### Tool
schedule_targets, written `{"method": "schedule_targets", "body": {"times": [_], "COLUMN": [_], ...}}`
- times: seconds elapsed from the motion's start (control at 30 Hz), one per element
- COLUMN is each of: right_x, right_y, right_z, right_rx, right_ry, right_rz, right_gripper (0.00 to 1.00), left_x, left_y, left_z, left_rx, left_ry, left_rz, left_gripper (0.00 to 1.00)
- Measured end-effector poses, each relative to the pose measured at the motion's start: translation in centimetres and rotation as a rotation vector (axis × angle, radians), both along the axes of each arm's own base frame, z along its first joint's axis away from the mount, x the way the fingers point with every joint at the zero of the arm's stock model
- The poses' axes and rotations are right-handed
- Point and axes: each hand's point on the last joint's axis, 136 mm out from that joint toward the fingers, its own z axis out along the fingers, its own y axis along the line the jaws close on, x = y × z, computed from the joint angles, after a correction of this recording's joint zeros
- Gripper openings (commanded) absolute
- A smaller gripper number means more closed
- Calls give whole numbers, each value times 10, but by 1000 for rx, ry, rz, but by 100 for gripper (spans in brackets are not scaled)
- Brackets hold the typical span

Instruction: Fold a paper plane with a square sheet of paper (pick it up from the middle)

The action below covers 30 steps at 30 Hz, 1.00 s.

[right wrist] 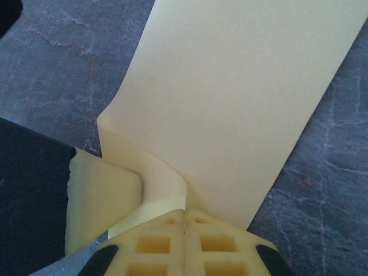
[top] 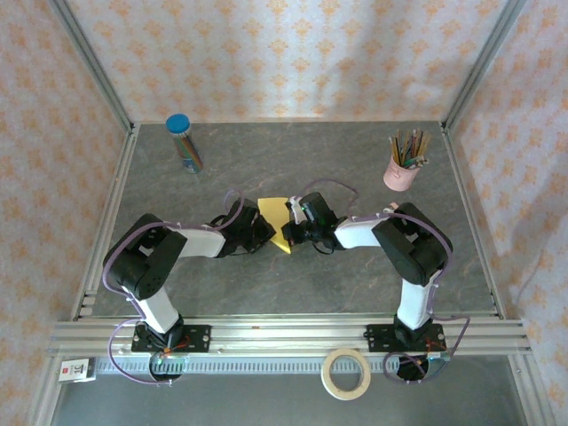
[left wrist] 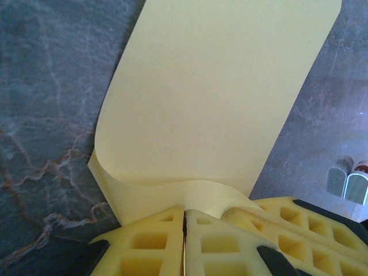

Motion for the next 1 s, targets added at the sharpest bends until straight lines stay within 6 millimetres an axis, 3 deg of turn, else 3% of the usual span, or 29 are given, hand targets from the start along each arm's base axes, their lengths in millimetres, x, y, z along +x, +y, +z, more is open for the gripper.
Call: {"method": "schedule_targets", "body": {"times": [0.1,0.27,0.47,0.57,0.67,1.0], "right_x": [0,-1,3,3,-3,-37], "right_y": [0,-1,-11,-8,-3,7], "right_z": [0,5,40,58,64,50], "right_rx": [-2,-2,33,64,90,133], "right_ry": [9,36,24,8,36,202], "right_rz": [-3,-18,-63,-58,-29,85], "right_gripper": [7,23,33,31,25,11], "left_x": [0,1,1,1,2,2], "left_y": [0,1,1,1,0,0], "left_z": [0,0,0,0,0,0], "left_rx": [2,2,1,0,-1,-1], "left_ry": [-1,-6,-9,-10,-12,-13], "left_rz": [2,4,5,5,5,4], "left_gripper": [9,8,8,7,7,7]}}
